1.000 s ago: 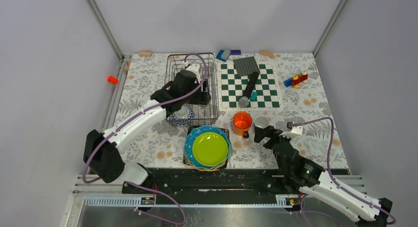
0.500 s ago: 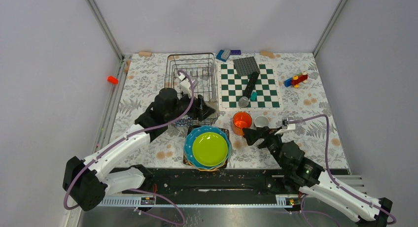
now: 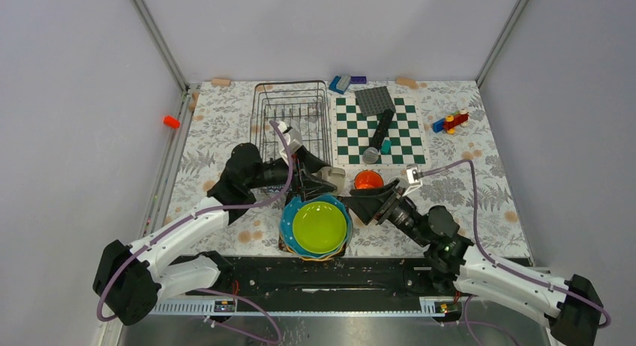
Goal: Unload the mixed dishes from the dish rack
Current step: Pick up the cup from the dish rack, then place the cup at the center of the board.
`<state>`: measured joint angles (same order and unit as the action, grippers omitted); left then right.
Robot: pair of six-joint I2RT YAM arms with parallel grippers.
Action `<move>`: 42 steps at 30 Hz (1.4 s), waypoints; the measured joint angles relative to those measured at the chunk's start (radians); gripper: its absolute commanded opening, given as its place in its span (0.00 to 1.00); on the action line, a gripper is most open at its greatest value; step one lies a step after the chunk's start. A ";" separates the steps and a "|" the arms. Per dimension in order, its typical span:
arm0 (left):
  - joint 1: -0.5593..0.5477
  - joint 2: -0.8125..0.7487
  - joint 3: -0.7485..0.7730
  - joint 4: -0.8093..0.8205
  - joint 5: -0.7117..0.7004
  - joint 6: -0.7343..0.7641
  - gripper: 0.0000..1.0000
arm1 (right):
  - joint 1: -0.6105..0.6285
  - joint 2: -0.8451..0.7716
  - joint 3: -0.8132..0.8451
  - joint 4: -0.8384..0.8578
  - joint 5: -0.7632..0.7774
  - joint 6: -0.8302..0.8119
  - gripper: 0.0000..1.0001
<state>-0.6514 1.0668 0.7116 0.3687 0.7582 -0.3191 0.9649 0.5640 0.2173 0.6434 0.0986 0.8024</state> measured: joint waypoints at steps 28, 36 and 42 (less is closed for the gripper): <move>-0.048 0.002 -0.008 0.092 0.120 0.034 0.99 | 0.000 0.265 0.032 0.439 -0.154 0.111 0.00; -0.050 -0.044 -0.008 -0.059 -0.033 0.107 0.99 | 0.000 0.127 0.029 0.273 -0.071 0.081 0.00; -0.050 -0.191 -0.043 -0.176 -0.270 0.143 0.99 | 0.000 -0.164 0.052 -0.252 0.129 0.039 0.00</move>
<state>-0.7013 0.8757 0.6689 0.1928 0.4881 -0.1761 0.9649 0.4004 0.2695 0.3912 0.2272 0.8413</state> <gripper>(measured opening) 0.985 0.060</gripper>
